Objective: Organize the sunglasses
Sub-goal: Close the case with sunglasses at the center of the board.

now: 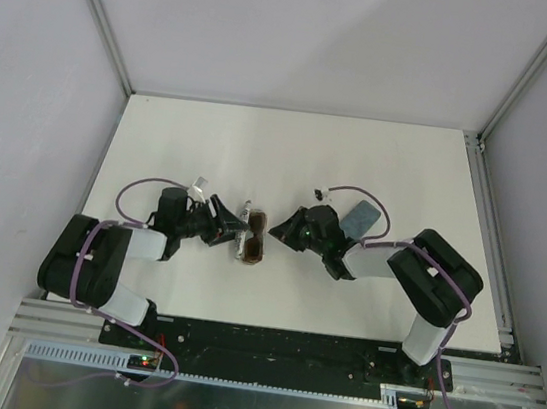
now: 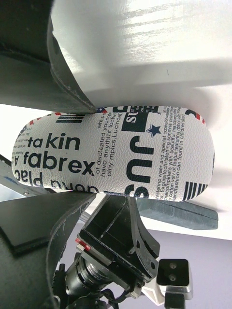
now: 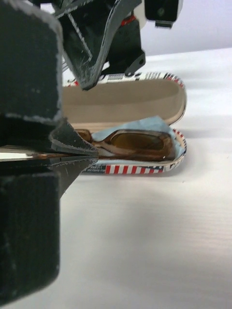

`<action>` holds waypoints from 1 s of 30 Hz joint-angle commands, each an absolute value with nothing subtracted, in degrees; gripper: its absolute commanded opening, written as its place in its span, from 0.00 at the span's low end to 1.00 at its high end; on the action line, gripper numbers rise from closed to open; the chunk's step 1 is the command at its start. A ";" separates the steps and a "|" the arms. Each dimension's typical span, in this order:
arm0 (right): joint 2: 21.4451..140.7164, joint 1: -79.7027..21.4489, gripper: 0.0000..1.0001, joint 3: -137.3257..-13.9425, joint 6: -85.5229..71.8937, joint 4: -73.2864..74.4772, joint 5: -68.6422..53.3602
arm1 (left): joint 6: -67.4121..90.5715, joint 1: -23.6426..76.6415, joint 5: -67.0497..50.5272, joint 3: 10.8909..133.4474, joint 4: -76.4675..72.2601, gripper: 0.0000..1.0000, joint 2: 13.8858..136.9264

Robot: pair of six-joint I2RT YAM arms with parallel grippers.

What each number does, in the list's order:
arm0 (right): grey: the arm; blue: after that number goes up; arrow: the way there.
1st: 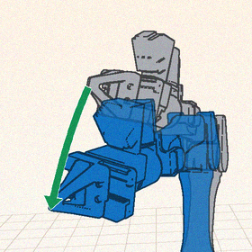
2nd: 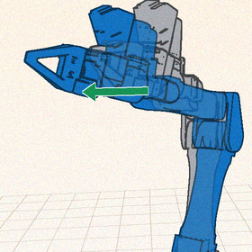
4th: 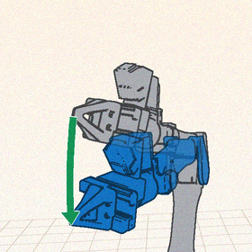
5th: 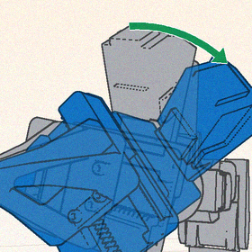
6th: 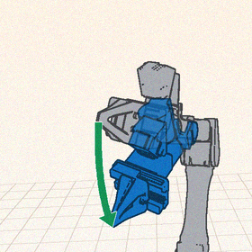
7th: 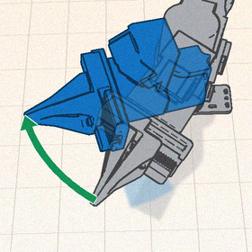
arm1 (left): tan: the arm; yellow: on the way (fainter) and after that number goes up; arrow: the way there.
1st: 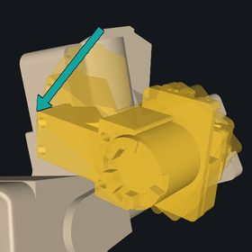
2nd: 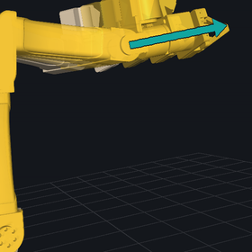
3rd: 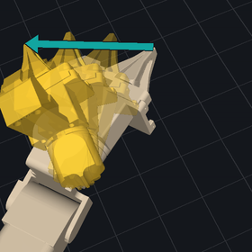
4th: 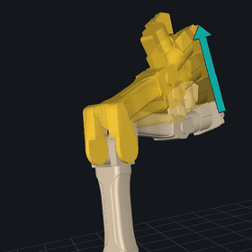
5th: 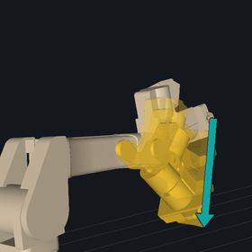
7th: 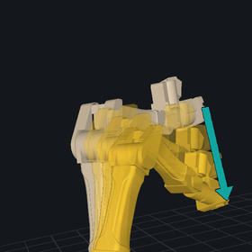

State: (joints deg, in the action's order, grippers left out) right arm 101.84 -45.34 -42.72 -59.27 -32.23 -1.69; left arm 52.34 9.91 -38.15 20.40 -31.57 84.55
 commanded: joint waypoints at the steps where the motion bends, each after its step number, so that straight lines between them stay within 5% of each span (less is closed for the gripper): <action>1: 98.52 -44.81 0.02 -40.74 -56.93 -30.63 0.00 | 45.35 10.79 -32.86 23.52 -22.65 0.41 82.38; 14: 93.69 -40.94 0.01 -35.68 -55.73 -30.78 -0.60 | 31.64 22.02 -7.59 36.82 2.77 0.40 83.94; 30: 90.41 -37.44 0.02 -31.10 -55.90 -32.62 -3.19 | 29.12 28.52 2.51 43.56 9.12 0.47 89.85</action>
